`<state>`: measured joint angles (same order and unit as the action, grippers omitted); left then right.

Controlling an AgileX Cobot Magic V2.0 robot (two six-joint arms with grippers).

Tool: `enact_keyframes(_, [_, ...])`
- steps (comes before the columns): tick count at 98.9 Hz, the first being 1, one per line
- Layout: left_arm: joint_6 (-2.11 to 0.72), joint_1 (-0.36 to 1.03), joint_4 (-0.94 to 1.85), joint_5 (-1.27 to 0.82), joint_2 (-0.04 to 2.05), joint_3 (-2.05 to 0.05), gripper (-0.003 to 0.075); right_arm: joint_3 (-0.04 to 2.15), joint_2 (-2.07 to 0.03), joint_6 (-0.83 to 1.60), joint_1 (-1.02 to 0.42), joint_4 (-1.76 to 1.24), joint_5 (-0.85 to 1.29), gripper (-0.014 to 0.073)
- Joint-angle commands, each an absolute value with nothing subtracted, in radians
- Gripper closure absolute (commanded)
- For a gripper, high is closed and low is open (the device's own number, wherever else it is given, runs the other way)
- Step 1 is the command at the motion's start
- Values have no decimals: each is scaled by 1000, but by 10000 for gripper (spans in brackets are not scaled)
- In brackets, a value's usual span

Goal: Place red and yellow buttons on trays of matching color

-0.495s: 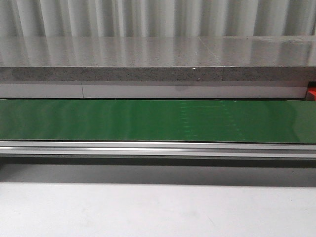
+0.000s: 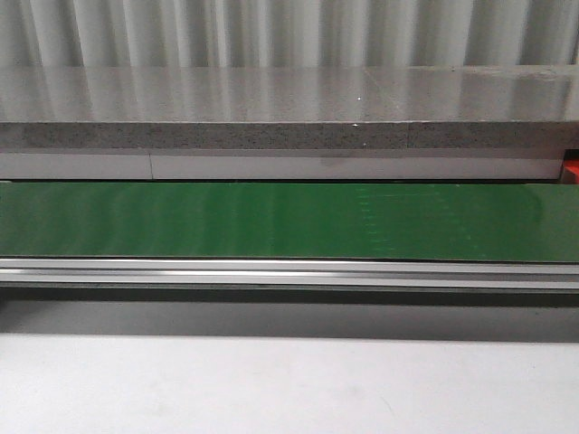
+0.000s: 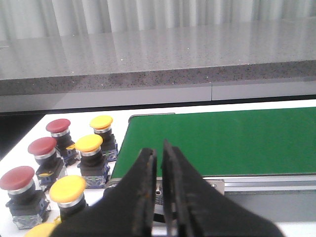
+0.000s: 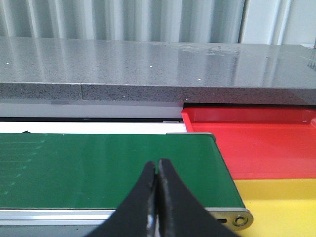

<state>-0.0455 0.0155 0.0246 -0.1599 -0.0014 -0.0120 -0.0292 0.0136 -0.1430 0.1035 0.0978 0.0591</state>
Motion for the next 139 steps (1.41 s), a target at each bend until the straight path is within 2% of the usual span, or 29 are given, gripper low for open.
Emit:
enact_keyframes(1, [-39, 15, 35, -92, -41, -75, 726, -22, 28, -139, 112, 105, -15, 661])
enact_keyframes(29, [-39, 15, 35, -331, 61, -304, 726, -22, 28, -139, 112, 105, -15, 661])
enact_keyframes(51, [-39, 15, 35, -555, 233, -476, 724, -22, 28, -139, 112, 105, -15, 661])
enact_keyframes(57, [-41, 15, 35, -591, 282, -512, 701, -22, 28, -139, 112, 105, -15, 661])
enact_keyframes(64, [-44, 15, 26, -612, 337, -539, 597, -22, 28, -139, 112, 105, -15, 661])
enact_keyframes(79, [-44, 15, 9, -590, 427, -555, 215, -22, 28, -139, 112, 105, -15, 661])
enact_keyframes(86, [-44, 15, -13, -570, 456, -555, 132, -22, 28, -139, 112, 105, -15, 661])
enact_keyframes(108, [40, 15, -68, -548, 514, -586, 159, -22, 28, -139, 112, 105, -15, 661])
enact_keyframes(130, [232, 15, -178, -792, 707, -706, 159, -22, 28, -139, 112, 105, -15, 661])
enact_keyframes(131, [254, -35, -191, -982, 915, -816, 159, -22, 28, -139, 112, 105, -15, 661])
enact_keyframes(139, [254, -66, -193, -1004, 973, -835, 159, -22, 28, -139, 112, 105, -15, 661])
